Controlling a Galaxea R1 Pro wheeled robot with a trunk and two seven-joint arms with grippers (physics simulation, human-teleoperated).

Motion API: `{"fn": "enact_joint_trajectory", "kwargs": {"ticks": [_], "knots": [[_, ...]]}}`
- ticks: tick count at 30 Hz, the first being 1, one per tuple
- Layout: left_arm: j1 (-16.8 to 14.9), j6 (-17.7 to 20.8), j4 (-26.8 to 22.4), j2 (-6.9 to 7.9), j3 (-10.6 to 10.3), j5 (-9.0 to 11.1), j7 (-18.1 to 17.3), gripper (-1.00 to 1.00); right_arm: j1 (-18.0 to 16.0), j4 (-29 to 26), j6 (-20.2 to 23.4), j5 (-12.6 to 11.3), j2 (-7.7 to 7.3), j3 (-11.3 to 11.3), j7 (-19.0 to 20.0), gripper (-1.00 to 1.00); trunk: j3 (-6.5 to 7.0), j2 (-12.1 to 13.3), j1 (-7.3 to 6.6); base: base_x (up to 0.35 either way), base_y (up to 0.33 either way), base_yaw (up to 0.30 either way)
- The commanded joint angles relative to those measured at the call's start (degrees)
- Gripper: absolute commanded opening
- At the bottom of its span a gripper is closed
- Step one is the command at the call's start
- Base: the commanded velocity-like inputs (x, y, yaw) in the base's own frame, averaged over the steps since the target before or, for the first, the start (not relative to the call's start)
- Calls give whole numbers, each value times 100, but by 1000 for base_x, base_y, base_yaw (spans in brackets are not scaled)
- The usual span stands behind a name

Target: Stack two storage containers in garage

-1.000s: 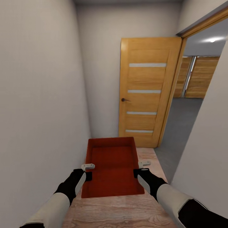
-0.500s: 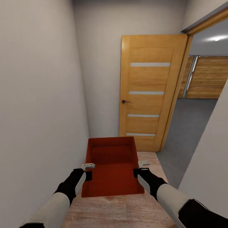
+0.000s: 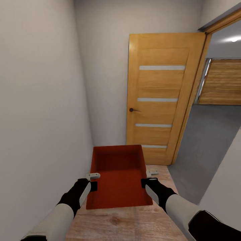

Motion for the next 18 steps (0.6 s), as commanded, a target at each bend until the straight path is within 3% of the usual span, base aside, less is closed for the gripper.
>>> {"fn": "enact_joint_trajectory", "kwargs": {"ticks": [1,12,18], "knots": [[0,54,65,25,15,-139,56,-100,-9,-91,-32,-4,-5,27,-26,-100,-10,-11,7,323,0,0],[0,54,65,26,15,-139,56,-100,-12,-91,-32,1,-2,27,-28,-100,-10,-11,7,323,0,-6],[0,54,65,26,15,-139,56,-100,-10,-91,-32,4,-4,26,-34,-100,-10,-11,7,323,0,-208]]}}
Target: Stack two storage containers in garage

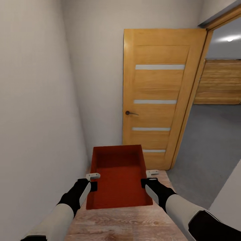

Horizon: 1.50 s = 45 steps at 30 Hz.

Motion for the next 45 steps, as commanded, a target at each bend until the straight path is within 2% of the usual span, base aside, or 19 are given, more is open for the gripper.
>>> {"fn": "enact_joint_trajectory", "kwargs": {"ticks": [1,12,40,45], "knots": [[2,59,54,22,18,-155,59,-100,-8,-81,-48,-2,-4,25,-23,-100,-10,-11,7,323,0,-268],[2,45,-5,22,27,-155,0,-100,-9,-81,-48,-3,-12,24,-22,-100,-10,-11,7,277,0,-278],[2,50,-7,14,27,-155,32,-100,-12,-81,-48,-7,-5,24,-23,-100,-10,-11,7,7,0,-279],[2,52,-7,14,27,-155,-3,-100,-9,-81,-48,-10,-5,24,-21,-100,-10,-11,7,153,129,-135]]}}
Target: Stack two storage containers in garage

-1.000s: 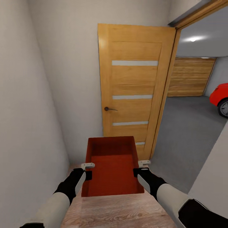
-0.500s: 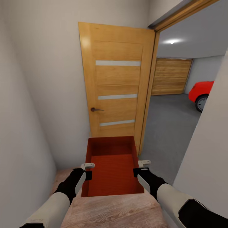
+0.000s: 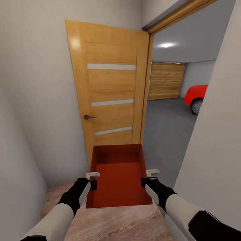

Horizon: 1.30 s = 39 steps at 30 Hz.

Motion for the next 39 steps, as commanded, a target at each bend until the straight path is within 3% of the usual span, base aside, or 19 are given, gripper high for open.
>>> {"fn": "enact_joint_trajectory", "kwargs": {"ticks": [1,9,25,39], "knots": [[0,41,88,15,-17,-43,45,-100,-11,-38,12,-33,-5,72,-25,-100,-10,-11,6,224,197,-31],[0,41,88,17,-17,-43,37,-100,-10,-37,12,-32,6,72,-25,-100,-10,-11,6,241,214,-17],[0,38,88,15,-17,-43,53,-100,-15,-38,12,-33,-3,72,-23,-100,-10,-11,6,235,205,-268],[0,38,88,15,-17,-43,77,-100,-12,-38,12,-31,-12,72,-27,-100,-10,-11,6,21,18,-34]]}}
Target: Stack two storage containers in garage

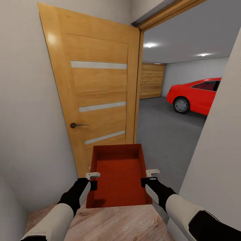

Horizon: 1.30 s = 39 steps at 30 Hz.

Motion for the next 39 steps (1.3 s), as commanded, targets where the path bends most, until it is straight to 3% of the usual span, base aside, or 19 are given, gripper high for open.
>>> {"fn": "enact_joint_trajectory", "kwargs": {"ticks": [1,13,20,31,34,35,39], "knots": [[0,46,77,19,1,-79,52,-100,-10,-42,14,-3,-6,45,-27,-100,-9,-12,4,0,0,0],[0,20,-12,20,-16,62,49,-100,-13,-38,62,3,-26,57,-97,-100,-10,-12,4,0,0,0],[0,20,-16,19,-16,63,47,-100,-13,-59,51,-493,-50,479,-225,-100,-10,-12,4,0,0,0],[0,20,-15,19,-16,70,51,-100,-13,-60,41,-665,-51,654,-272,-100,-10,-12,4,0,0,0],[0,20,-16,19,-16,65,48,-100,-13,-60,41,-656,-51,648,-270,-100,-10,-12,4,0,0,0],[0,20,-15,19,-16,5,47,-100,-13,-60,41,12,-51,63,-276,-100,-10,-12,4,0,0,0],[0,20,-16,19,-16,7,50,-100,-13,-60,41,12,-51,63,-276,-100,-10,-12,4,0,0,0]]}}
